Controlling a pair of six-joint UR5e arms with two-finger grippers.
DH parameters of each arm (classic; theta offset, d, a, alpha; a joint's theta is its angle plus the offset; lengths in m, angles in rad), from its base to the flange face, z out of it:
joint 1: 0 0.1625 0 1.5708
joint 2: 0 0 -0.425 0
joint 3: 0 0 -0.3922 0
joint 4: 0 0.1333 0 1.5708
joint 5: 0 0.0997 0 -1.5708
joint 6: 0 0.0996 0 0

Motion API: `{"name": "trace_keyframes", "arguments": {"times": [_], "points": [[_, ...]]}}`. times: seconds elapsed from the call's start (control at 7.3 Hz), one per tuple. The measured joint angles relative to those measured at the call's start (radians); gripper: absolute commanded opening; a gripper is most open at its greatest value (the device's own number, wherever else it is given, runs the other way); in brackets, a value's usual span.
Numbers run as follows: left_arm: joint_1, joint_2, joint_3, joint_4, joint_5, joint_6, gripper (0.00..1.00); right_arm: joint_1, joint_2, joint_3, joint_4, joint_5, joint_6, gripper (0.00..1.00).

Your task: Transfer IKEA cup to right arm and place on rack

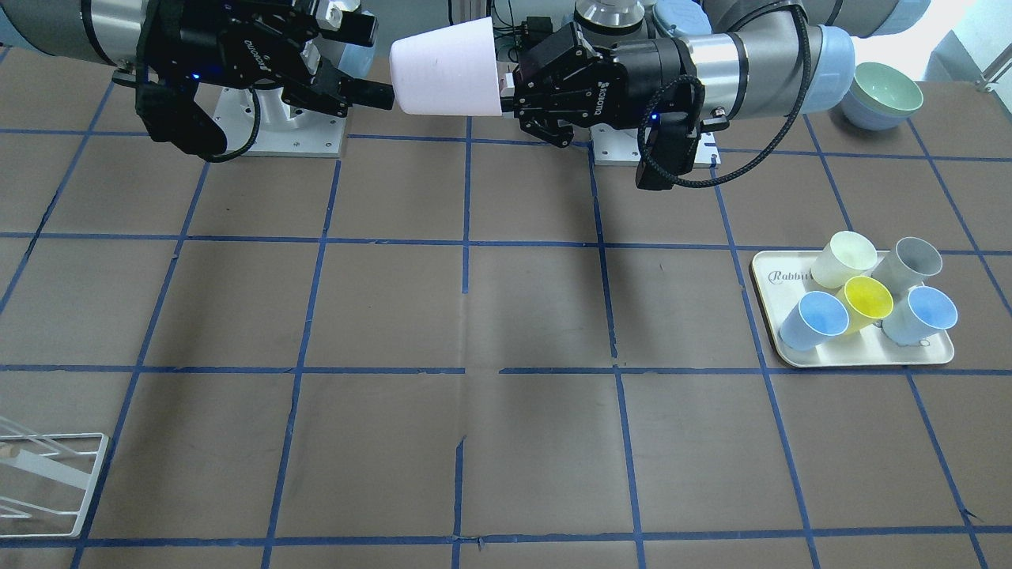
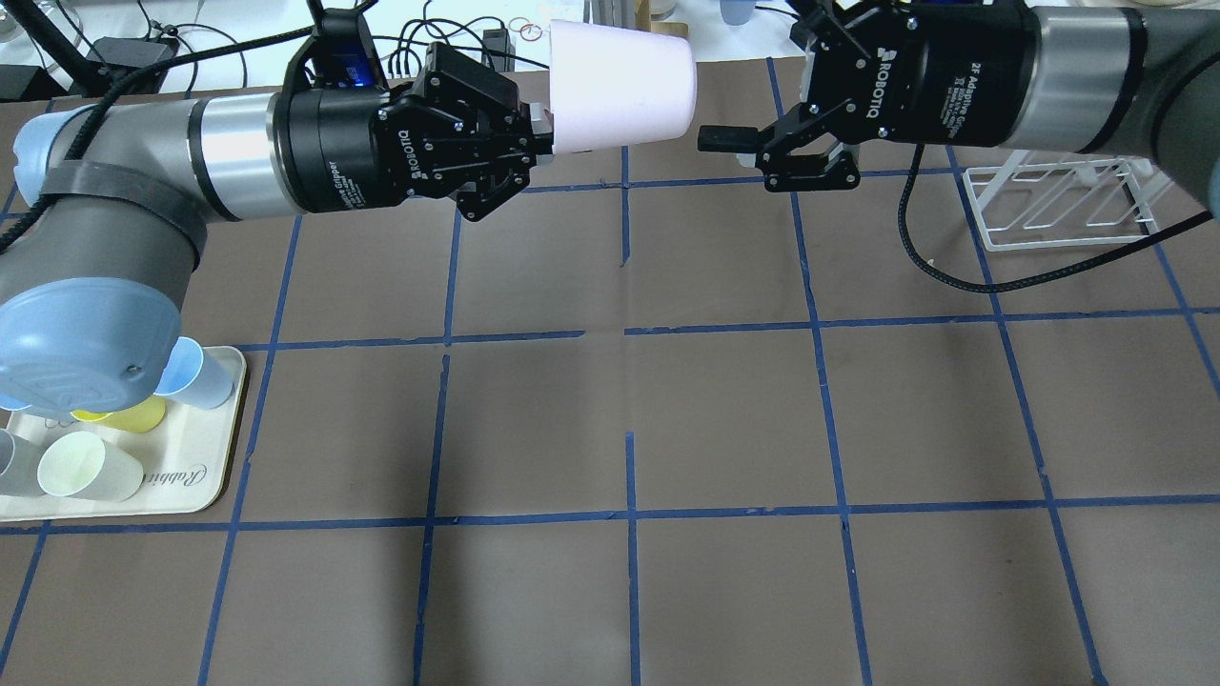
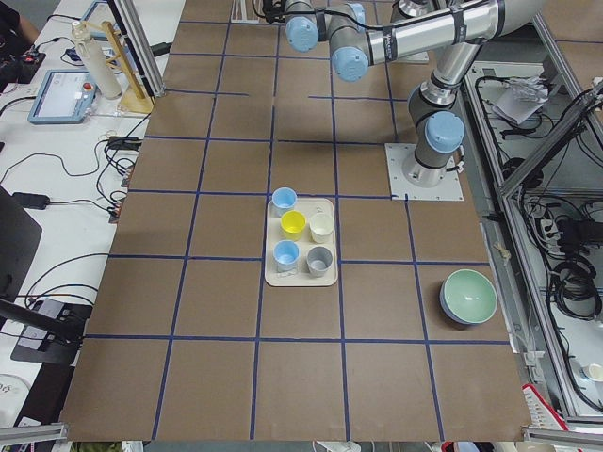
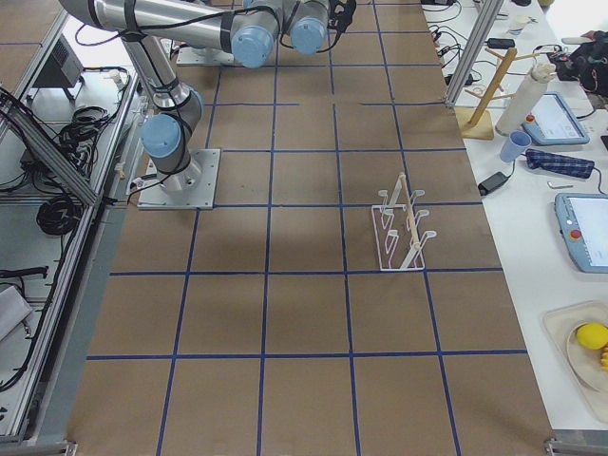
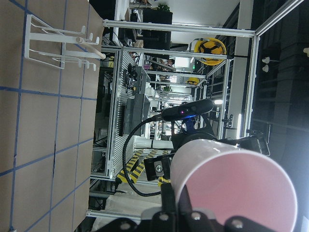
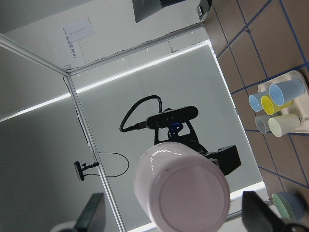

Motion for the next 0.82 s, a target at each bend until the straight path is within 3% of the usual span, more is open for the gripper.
{"name": "trace_keyframes", "arguments": {"times": [0.27,0.41,0.55,0.82], "points": [[0.0,0.0,-0.002,0.001,0.0,0.0,0.0,0.021,0.006,0.003,0.004,0.002,0.005,1.0],[0.0,0.0,-0.003,0.001,0.001,0.0,0.0,0.026,0.005,0.003,0.005,0.002,0.015,0.95],[0.0,0.0,-0.004,0.001,0.001,0.0,0.0,0.031,0.003,0.004,0.005,0.002,0.026,0.82],[0.0,0.0,-0.005,0.002,0.002,0.001,0.0,0.045,0.004,0.004,0.005,0.002,0.036,0.32]]}}
